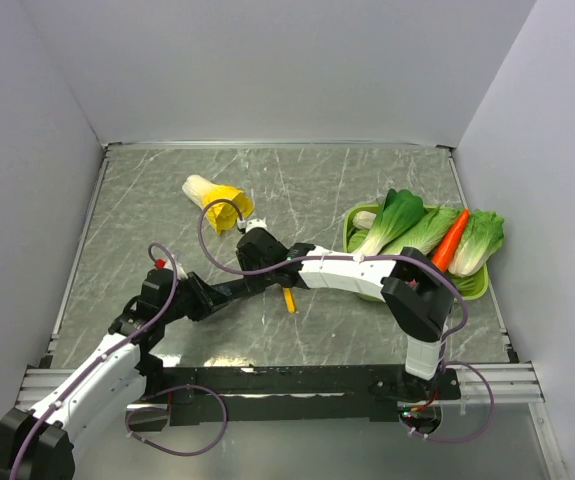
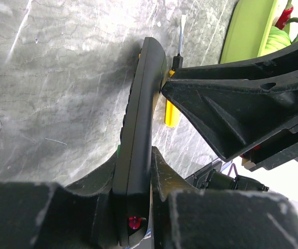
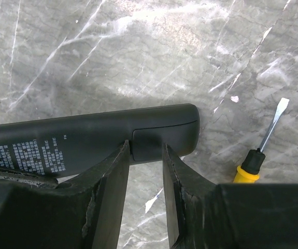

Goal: Unload the batteries from the remote control

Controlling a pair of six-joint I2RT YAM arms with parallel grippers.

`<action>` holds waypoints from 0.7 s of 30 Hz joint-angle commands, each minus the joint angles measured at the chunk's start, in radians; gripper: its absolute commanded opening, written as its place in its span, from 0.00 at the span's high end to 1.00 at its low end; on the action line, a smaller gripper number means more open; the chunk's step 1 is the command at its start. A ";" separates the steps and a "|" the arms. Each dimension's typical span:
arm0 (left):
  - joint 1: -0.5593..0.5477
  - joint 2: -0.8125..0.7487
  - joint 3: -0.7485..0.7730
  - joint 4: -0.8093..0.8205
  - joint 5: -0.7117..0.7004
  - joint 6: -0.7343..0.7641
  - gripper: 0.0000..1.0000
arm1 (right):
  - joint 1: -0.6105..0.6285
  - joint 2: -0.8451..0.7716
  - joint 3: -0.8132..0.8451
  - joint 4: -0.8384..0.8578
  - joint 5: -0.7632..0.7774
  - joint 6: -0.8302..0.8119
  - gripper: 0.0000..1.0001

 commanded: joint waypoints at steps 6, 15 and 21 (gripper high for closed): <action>0.000 0.005 -0.006 -0.072 -0.032 0.035 0.99 | -0.006 -0.073 -0.006 0.029 -0.012 0.025 0.61; 0.000 0.002 -0.007 -0.072 -0.032 0.034 0.99 | -0.004 -0.059 -0.028 0.051 -0.026 0.037 0.60; 0.000 0.002 -0.009 -0.069 -0.030 0.032 0.99 | -0.004 -0.047 -0.034 0.080 -0.046 0.042 0.61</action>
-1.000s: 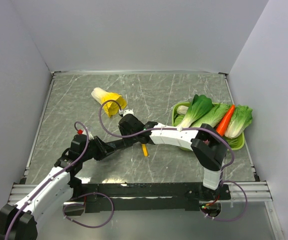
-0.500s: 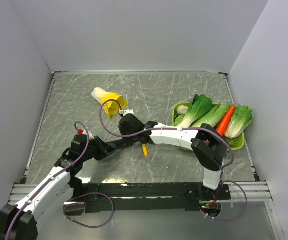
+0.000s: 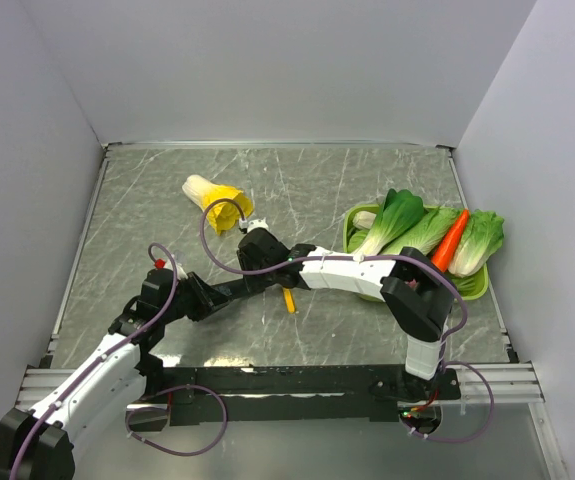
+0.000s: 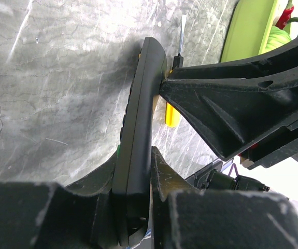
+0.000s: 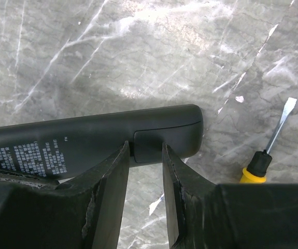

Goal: Unload the batteries from the remote control

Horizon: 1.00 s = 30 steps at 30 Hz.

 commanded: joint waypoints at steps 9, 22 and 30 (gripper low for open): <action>0.000 -0.002 -0.007 -0.073 -0.030 0.028 0.99 | -0.002 -0.037 -0.020 0.040 -0.032 0.019 0.61; 0.000 -0.018 -0.007 -0.080 -0.028 0.021 0.99 | 0.047 0.087 0.095 -0.153 0.068 0.003 0.64; -0.001 -0.021 -0.004 -0.088 -0.038 0.020 0.99 | 0.110 0.193 0.233 -0.344 0.265 -0.014 0.68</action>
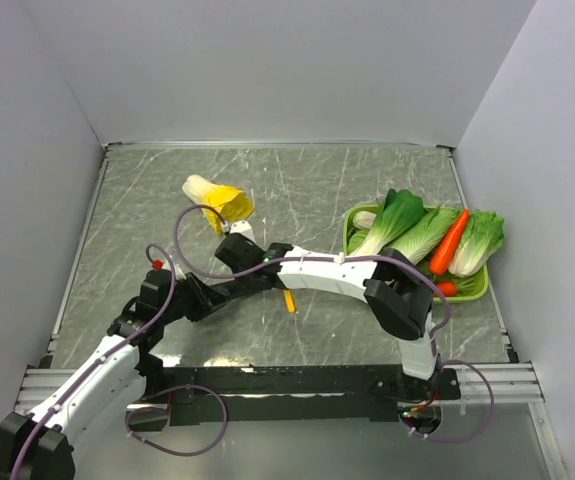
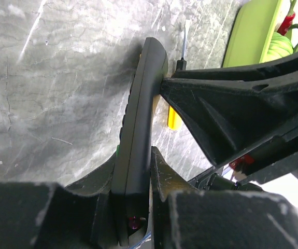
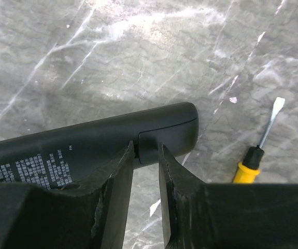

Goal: Unload the batteries from the remote control

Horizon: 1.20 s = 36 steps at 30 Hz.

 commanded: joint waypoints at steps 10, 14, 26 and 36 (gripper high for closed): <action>-0.004 -0.005 -0.002 -0.074 -0.027 0.021 0.99 | 0.073 0.147 0.122 -0.260 0.245 0.003 0.72; -0.004 -0.007 -0.002 -0.077 -0.032 0.018 0.99 | 0.076 0.151 0.126 -0.278 0.273 0.009 0.75; -0.004 -0.005 0.001 -0.085 -0.036 0.018 0.99 | 0.094 0.180 0.172 -0.315 0.332 0.001 0.79; -0.007 0.002 0.005 -0.091 -0.044 0.018 0.99 | 0.101 0.200 0.220 -0.416 0.431 0.029 0.80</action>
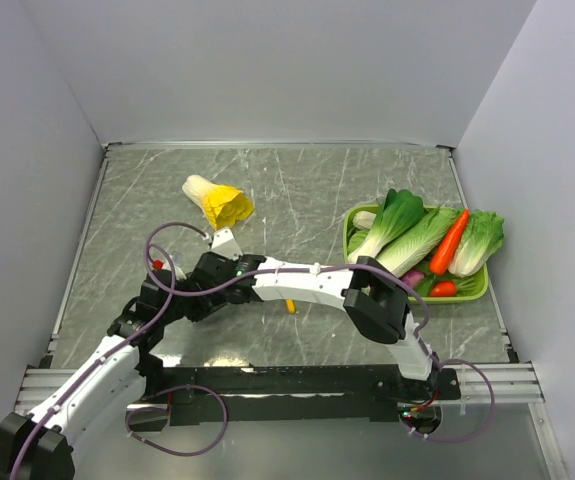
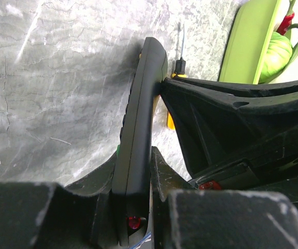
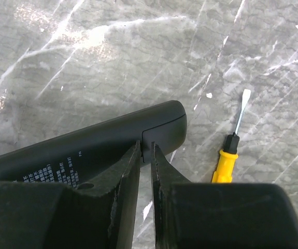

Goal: Unload the batteries from the remote control

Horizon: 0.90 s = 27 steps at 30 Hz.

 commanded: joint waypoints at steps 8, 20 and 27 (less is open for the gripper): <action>-0.008 0.008 0.007 -0.098 -0.051 0.016 0.99 | -0.002 0.082 0.058 -0.231 0.151 0.014 0.81; -0.009 0.014 0.008 -0.104 -0.062 0.014 0.99 | 0.010 0.102 0.112 -0.300 0.219 0.032 0.81; -0.011 0.014 0.008 -0.102 -0.062 0.014 0.99 | 0.010 0.094 0.112 -0.293 0.221 0.034 0.81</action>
